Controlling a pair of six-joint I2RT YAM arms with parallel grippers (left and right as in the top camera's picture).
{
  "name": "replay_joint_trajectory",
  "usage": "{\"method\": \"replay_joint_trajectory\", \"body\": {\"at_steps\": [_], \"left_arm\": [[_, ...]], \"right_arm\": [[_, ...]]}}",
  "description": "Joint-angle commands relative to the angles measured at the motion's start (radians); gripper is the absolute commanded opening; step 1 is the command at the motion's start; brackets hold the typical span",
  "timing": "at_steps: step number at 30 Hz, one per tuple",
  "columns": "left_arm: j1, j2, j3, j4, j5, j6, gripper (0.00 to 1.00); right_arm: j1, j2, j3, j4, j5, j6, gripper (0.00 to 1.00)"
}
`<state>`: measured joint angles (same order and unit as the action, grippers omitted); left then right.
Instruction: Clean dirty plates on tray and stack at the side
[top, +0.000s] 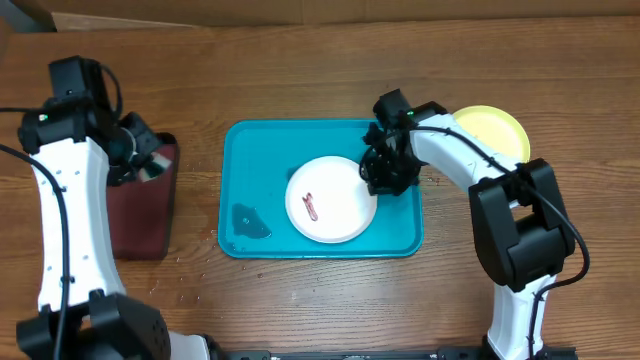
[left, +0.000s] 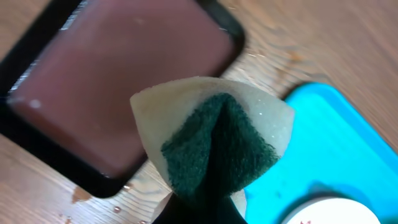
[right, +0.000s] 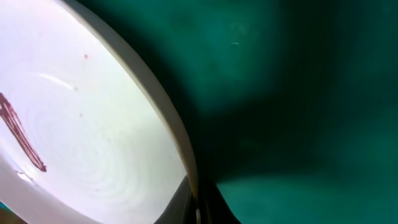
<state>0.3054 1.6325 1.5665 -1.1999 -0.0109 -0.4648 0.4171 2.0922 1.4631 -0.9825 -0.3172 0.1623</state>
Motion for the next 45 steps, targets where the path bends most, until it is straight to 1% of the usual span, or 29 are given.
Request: {"method": "replay_joint_trajectory", "body": {"at_steps": [1, 6, 11, 15, 17, 21, 26, 36, 43, 45], "left_arm": [[0.066, 0.069, -0.002, 0.017, -0.048, -0.013, 0.04], [0.154, 0.183, -0.003, 0.043, -0.044, 0.001, 0.04], [0.206, 0.278, -0.002, 0.063, -0.023, 0.003, 0.04], [0.22, 0.33, -0.002, 0.109, 0.068, 0.076, 0.04], [0.228, 0.364, -0.002, 0.129, 0.16, 0.139, 0.04], [0.245, 0.432, -0.002, 0.137, 0.249, 0.151, 0.04], [0.262, 0.538, -0.002, 0.14, 0.264, 0.152, 0.04], [0.295, 0.557, 0.0, 0.166, 0.263, 0.155, 0.04], [0.318, 0.557, 0.095, 0.064, 0.332, 0.156, 0.04], [0.318, 0.557, 0.141, 0.032, 0.352, 0.183, 0.04]], "right_arm": [[0.051, 0.008, -0.013, 0.032, -0.043, 0.131, 0.04], [0.126, 0.008, -0.017, 0.07, -0.043, 0.13, 0.04], [0.185, 0.008, -0.017, 0.1, -0.043, 0.131, 0.04], [0.213, 0.008, -0.017, 0.126, -0.039, 0.131, 0.04], [0.217, 0.008, -0.017, 0.134, -0.039, 0.142, 0.04], [0.217, 0.008, -0.017, 0.144, -0.035, 0.183, 0.04], [0.217, 0.008, -0.017, 0.143, -0.035, 0.183, 0.04], [0.217, 0.008, -0.017, 0.143, -0.024, 0.183, 0.04], [0.217, 0.008, -0.017, 0.143, -0.024, 0.182, 0.04], [0.217, 0.008, -0.017, 0.143, -0.024, 0.182, 0.04]]}}
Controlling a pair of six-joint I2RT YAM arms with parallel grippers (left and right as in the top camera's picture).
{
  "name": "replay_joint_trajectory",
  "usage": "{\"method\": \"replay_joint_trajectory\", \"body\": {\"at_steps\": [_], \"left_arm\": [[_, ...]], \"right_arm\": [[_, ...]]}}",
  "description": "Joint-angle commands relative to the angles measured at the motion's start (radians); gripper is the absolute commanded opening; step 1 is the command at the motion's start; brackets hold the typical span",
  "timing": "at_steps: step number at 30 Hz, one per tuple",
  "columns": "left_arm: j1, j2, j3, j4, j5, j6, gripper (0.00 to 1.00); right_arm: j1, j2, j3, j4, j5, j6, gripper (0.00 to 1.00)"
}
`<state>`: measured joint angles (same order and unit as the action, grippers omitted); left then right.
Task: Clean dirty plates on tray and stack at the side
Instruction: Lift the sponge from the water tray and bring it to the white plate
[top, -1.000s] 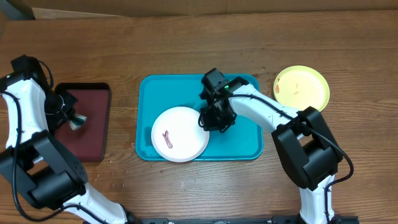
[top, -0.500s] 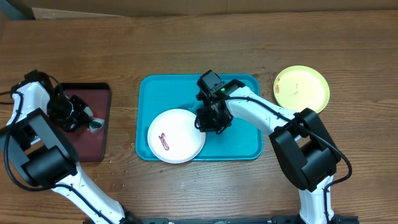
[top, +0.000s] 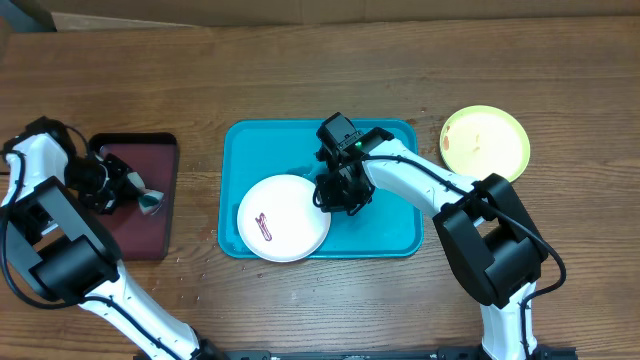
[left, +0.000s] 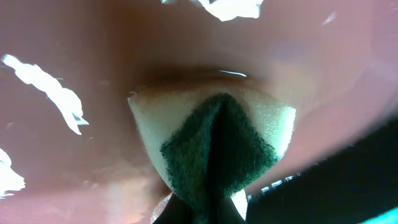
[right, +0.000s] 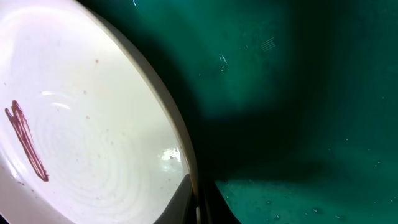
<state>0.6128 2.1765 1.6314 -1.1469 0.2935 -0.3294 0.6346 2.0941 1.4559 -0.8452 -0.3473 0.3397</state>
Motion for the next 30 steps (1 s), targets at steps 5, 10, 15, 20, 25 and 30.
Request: {"method": "replay_joint_trajectory", "body": {"at_steps": [5, 10, 15, 20, 25, 30], "left_arm": [[0.011, 0.013, 0.125, -0.048, 0.093, 0.114, 0.04], [0.011, 0.014, 0.079, -0.012, 0.092, 0.114, 0.04], [0.011, 0.014, -0.014, 0.05, 0.093, 0.113, 0.04], [0.011, 0.014, -0.048, 0.064, 0.088, 0.113, 0.04], [0.011, 0.014, -0.047, 0.06, 0.088, 0.129, 0.04], [0.025, 0.013, 0.048, -0.059, 0.113, 0.131, 0.04]], "right_arm": [[-0.001, 0.006, -0.01, 0.008, 0.01, 0.005, 0.04], [-0.001, 0.006, -0.01, 0.009, 0.013, 0.005, 0.04], [-0.001, 0.006, -0.01, 0.006, 0.013, 0.005, 0.04], [-0.001, 0.006, -0.01, 0.006, 0.013, 0.005, 0.04], [-0.001, 0.006, -0.01, 0.006, 0.013, 0.005, 0.04], [-0.001, 0.006, -0.01, 0.008, 0.014, 0.005, 0.04]]}}
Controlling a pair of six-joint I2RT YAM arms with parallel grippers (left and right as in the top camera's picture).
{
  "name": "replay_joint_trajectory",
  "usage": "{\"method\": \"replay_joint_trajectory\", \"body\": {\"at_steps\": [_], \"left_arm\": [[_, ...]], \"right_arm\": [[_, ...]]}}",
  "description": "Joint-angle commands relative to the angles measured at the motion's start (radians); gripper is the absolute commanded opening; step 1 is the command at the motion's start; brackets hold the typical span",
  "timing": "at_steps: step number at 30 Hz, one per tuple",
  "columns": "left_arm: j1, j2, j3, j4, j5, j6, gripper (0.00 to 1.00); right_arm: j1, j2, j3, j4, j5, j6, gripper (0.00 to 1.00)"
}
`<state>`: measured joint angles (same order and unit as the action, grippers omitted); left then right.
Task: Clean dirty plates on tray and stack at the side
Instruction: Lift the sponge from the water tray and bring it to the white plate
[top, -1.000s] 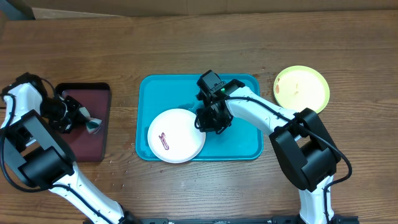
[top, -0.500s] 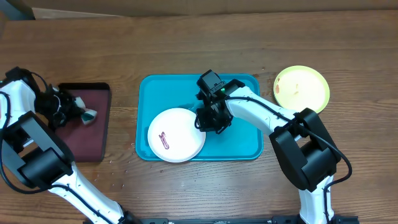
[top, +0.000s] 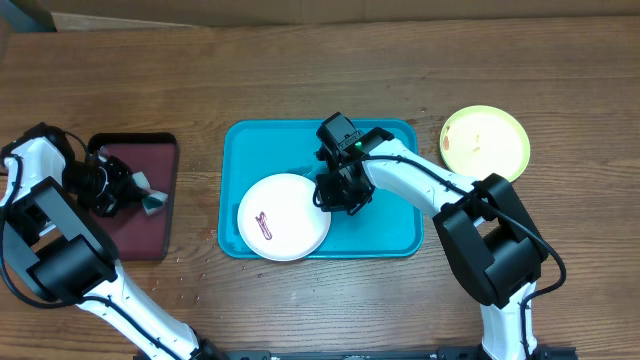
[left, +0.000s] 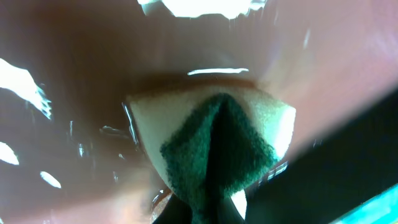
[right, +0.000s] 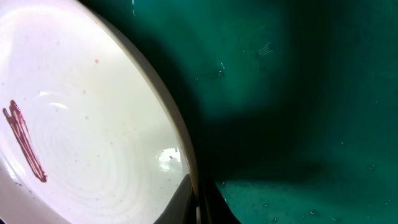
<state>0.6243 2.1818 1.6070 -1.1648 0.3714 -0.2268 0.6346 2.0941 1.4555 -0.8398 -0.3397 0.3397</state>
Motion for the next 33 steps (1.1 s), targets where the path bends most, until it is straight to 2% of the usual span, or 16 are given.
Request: {"method": "replay_joint_trajectory", "body": {"at_steps": [1, 6, 10, 12, 16, 22, 26, 28, 33], "left_arm": [[0.019, 0.008, 0.123, -0.088, 0.046, 0.029, 0.04], [0.044, -0.019, 0.35, -0.26, 0.047, 0.029, 0.04], [0.048, -0.071, 0.445, -0.315, 0.045, 0.033, 0.04], [0.04, -0.098, 0.442, -0.319, 0.028, 0.053, 0.04], [0.01, -0.091, 0.388, -0.3, -0.11, 0.055, 0.04], [-0.023, -0.088, 0.17, -0.195, -0.111, 0.041, 0.04], [-0.016, -0.1, 0.212, -0.236, -0.116, 0.057, 0.04], [-0.006, -0.118, 0.278, -0.28, -0.094, 0.033, 0.04], [-0.012, -0.215, 0.444, -0.323, -0.039, 0.048, 0.04]], "right_arm": [[-0.002, 0.006, -0.009, 0.007, 0.007, 0.005, 0.04], [-0.002, 0.006, -0.009, 0.031, 0.009, 0.006, 0.04], [-0.002, 0.006, -0.009, 0.032, 0.009, 0.005, 0.04], [-0.002, 0.006, -0.009, 0.035, 0.009, 0.005, 0.04], [-0.002, 0.006, -0.009, 0.039, 0.009, 0.005, 0.04], [-0.002, 0.006, -0.009, 0.043, 0.008, 0.006, 0.04], [-0.002, 0.006, -0.009, 0.048, 0.009, 0.006, 0.04], [-0.005, 0.006, -0.009, 0.059, 0.021, 0.047, 0.04], [-0.011, 0.006, -0.009, 0.113, 0.084, 0.254, 0.04]]}}
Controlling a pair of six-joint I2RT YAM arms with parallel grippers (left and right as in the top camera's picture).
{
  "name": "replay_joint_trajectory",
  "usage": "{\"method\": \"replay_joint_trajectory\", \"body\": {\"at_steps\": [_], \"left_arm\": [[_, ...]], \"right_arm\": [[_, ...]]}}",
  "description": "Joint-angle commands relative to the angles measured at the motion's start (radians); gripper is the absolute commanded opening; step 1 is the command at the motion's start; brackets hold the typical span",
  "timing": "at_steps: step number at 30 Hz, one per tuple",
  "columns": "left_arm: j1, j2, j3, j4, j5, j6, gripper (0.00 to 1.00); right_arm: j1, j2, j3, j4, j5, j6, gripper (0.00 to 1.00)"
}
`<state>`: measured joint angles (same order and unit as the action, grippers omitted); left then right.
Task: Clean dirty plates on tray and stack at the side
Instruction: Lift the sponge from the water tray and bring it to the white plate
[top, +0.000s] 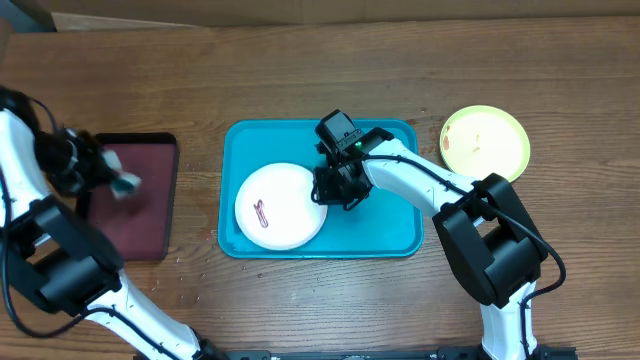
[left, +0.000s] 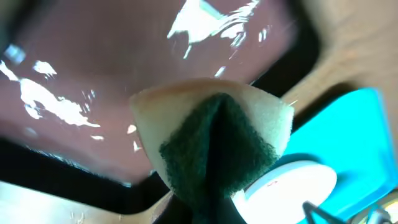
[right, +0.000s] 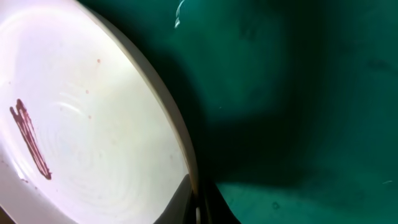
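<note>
A white plate (top: 280, 206) with a red smear (top: 262, 213) lies at the left of the teal tray (top: 390, 235). My right gripper (top: 335, 190) is shut on its right rim. In the right wrist view the rim (right: 180, 143) runs down between the fingertips of that gripper (right: 198, 200). Over the maroon tray (top: 150, 215), my left gripper (top: 108, 182) is shut on a folded yellow-and-green sponge (left: 211, 137). A yellow plate (top: 485, 142) sits on the table at the far right.
The maroon tray (left: 112, 74) holds shiny liquid with bright reflections. Its black rim (left: 74, 177) lies between the sponge and the wooden table (top: 320, 70). In the left wrist view the white plate (left: 292, 186) and teal tray (left: 357, 130) show at lower right.
My left gripper has come up out of the maroon tray's liquid with the sponge and now hangs above it. The right gripper still grips the plate's rim, hardly moved.
My right gripper first held the white plate's rim at the middle right of the teal tray, with the sponge held above the maroon tray. Then the plate was at the tray's left and the sponge was down in the liquid. Now the sponge is raised.
</note>
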<state>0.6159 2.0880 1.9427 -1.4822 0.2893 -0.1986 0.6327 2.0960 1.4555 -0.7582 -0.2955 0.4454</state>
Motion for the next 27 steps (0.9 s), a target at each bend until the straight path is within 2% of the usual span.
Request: {"method": "replay_joint_trajectory", "body": {"at_steps": [1, 7, 17, 22, 27], "left_arm": [[-0.01, -0.146, 0.116, 0.001, 0.044, 0.019, 0.04], [-0.096, -0.205, 0.116, -0.033, 0.086, 0.016, 0.04], [-0.33, -0.203, 0.077, -0.053, 0.059, 0.046, 0.04], [-0.433, -0.203, 0.07, -0.053, 0.058, 0.047, 0.04], [-0.531, -0.203, 0.01, -0.002, 0.014, 0.037, 0.04]], "right_arm": [[-0.01, 0.004, -0.009, 0.042, 0.04, 0.169, 0.04], [-0.003, 0.004, -0.009, 0.124, 0.042, 0.319, 0.04], [-0.002, 0.004, -0.009, 0.091, 0.131, 0.263, 0.04], [0.002, 0.004, -0.009, 0.067, 0.212, 0.254, 0.07], [0.001, 0.004, -0.009, 0.005, 0.298, 0.218, 0.08]]}}
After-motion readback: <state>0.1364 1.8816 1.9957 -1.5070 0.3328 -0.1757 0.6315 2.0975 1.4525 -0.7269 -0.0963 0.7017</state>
